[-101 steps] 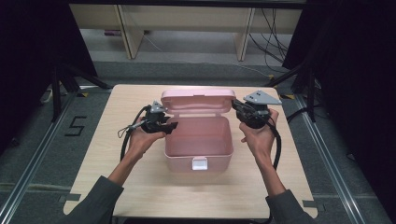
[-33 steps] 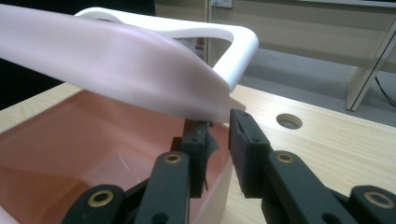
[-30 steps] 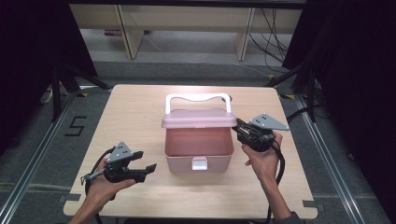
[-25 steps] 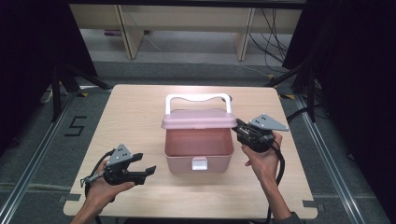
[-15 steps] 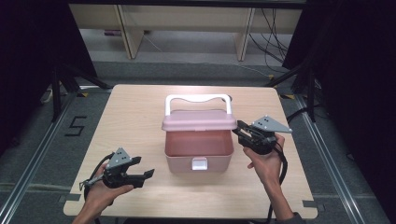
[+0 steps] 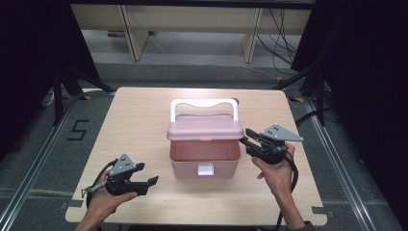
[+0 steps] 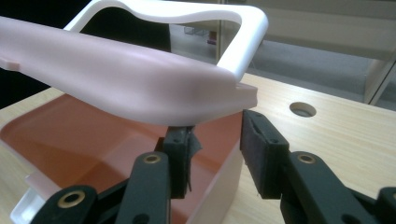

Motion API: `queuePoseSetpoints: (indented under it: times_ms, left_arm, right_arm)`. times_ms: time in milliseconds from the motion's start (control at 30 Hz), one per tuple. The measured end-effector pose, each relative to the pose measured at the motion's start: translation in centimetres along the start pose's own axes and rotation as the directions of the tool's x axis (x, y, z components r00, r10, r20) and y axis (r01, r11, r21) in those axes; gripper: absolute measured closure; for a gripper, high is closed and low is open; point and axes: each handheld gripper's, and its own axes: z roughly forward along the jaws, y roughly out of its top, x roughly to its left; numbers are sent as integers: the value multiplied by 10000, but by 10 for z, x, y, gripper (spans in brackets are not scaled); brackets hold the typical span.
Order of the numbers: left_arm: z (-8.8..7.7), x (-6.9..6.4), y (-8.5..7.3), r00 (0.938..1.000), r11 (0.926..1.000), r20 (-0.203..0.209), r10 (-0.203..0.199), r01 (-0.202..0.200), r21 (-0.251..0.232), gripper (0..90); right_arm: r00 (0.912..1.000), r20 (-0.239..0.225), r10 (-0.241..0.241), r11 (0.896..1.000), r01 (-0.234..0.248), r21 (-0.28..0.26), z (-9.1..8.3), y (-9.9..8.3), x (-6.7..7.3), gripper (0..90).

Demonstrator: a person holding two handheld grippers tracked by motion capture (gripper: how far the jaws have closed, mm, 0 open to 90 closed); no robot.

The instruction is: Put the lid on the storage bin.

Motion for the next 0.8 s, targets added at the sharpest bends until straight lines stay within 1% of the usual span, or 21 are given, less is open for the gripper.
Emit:
queuePoseSetpoints:
  times_ms: [33, 67, 100, 133, 167, 200, 233, 267, 300, 400, 433, 467, 500, 533, 567, 600, 633, 667, 733, 767, 800]
  left_arm:
    - [2, 0, -2, 10000, 10000, -78, 8, -9, -42, 278]
    - [2, 0, -2, 10000, 10000, -78, 8, -9, -42, 275]
    - [2, 0, -3, 10000, 10000, -37, 47, -46, 56, 274]
    - [3, 0, -4, 10000, 10000, -19, -27, 27, 71, 274]
    - [3, 1, -5, 9999, 9998, 29, 130, -130, 154, 274]
    - [3, 2, -6, 9998, 9992, 21, 204, -204, 337, 274]
    - [4, 2, -7, 9997, 9989, -12, 236, -236, 399, 274]
    - [5, 2, -8, 9999, 9993, 3, 154, -154, 349, 274]
    - [6, 0, -9, 10000, 9998, -58, -3, 5, 222, 274]
    - [7, 0, -10, 10000, 9997, 2, -5, 5, 232, 272]
    - [7, -1, -10, 10000, 9997, -18, 17, -17, 254, 271]
    - [6, -1, -10, 10000, 9995, -52, 27, -25, 315, 271]
    - [7, -2, -10, 9999, 9999, -16, -104, 104, 112, 270]
    - [7, -2, -10, 9999, 9999, -16, -104, 104, 112, 269]
    - [7, -1, -10, 10000, 9998, -19, -52, 52, 176, 269]
    - [6, 1, -11, 9997, 9990, -2, 243, -243, 381, 268]
    - [6, 1, -11, 9997, 9990, -2, 243, -243, 381, 267]
    - [6, 1, -11, 9997, 9985, 39, 252, -253, 486, 267]
    - [6, 1, -11, 9997, 9986, 33, 227, -228, 477, 265]
    - [8, -1, -12, 10000, 9997, -23, -50, 51, 246, 265]
    - [8, -1, -12, 10000, 9997, -23, -50, 51, 246, 265]
  right_arm:
    - [9997, -25, 235, 9997, -235, -84, 2, -2, 3, 606]
    - [9997, -25, 235, 9997, -235, -84, 2, -2, 3, 606]
    - [9999, 108, -106, 9999, 107, -130, 2, -2, 1, 598]
    - [9999, 108, -106, 9999, 107, -130, 2, -2, 1, 597]
    - [10000, 37, -13, 10000, 14, -49, 2, -3, 2, 596]
    - [9999, 91, -137, 9999, 138, -64, 2, -3, 1, 588]
    - [9997, -129, 226, 9997, -225, 29, 2, -5, 3, 564]
    - [9997, -129, 226, 9997, -225, 29, 2, -5, 3, 564]
    - [9999, -56, 148, 9998, -147, 120, 0, -6, 2, 536]
    - [9994, -139, 327, 9995, -326, 49, 0, -8, 3, 507]
    - [9996, -81, 255, 9996, -254, 85, -2, -10, 2, 479]
    - [9996, -81, 255, 9996, -254, 85, -2, -10, 2, 479]
    - [9988, -237, 428, 9991, -426, 84, -3, -12, 2, 458]
    - [9988, -237, 428, 9991, -426, 84, -3, -12, 2, 458]
    - [9982, -285, 525, 9984, -519, 222, -4, -13, 3, 451]
    - [9976, -335, 600, 9981, -594, 191, -6, -15, 4, 445]
    - [9972, -404, 628, 9979, -621, 189, -6, -16, 4, 442]
    - [9972, -404, 628, 9979, -621, 189, -6, -16, 4, 442]
    - [9971, -494, 579, 9980, -565, 289, -7, -16, 5, 431]
    - [9987, -380, 327, 9994, -322, 138, -8, -17, 6, 427]
    - [9987, -380, 327, 9994, -322, 138, -8, -17, 6, 427]
